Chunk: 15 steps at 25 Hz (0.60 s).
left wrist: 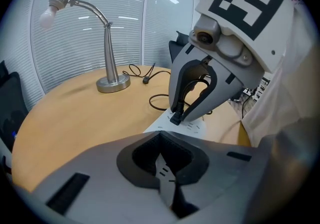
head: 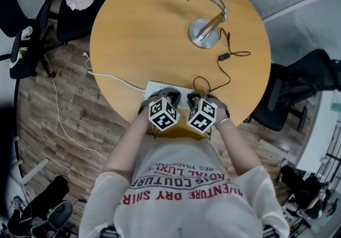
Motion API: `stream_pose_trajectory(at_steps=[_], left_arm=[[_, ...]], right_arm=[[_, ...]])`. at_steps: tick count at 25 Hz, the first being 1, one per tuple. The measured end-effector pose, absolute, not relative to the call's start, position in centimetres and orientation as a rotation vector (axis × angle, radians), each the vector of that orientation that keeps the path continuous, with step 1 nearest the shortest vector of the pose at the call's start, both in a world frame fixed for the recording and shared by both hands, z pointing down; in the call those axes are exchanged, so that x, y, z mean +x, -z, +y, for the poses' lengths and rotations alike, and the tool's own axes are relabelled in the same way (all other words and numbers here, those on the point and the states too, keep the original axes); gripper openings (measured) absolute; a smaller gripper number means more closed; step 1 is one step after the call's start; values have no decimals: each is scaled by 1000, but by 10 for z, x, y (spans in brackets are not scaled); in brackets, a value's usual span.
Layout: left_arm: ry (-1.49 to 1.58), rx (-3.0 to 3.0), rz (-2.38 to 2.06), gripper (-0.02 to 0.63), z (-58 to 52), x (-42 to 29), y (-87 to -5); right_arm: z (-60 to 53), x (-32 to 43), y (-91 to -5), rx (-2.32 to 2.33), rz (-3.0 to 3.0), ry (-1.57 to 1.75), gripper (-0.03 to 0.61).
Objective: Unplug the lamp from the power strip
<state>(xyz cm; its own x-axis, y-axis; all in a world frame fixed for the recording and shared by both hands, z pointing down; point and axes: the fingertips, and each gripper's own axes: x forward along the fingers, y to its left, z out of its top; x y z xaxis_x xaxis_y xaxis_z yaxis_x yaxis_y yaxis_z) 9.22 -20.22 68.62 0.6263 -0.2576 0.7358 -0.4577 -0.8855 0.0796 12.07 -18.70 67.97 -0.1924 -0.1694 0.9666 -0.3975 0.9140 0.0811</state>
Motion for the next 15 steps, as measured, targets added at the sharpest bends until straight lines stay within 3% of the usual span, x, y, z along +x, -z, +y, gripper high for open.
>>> stream_pose_trajectory(at_steps=[15], left_arm=[[-1129,2574,-521,28,-201,94,-687]], right_arm=[[-187,121,-684,201,-1726,-147,81]])
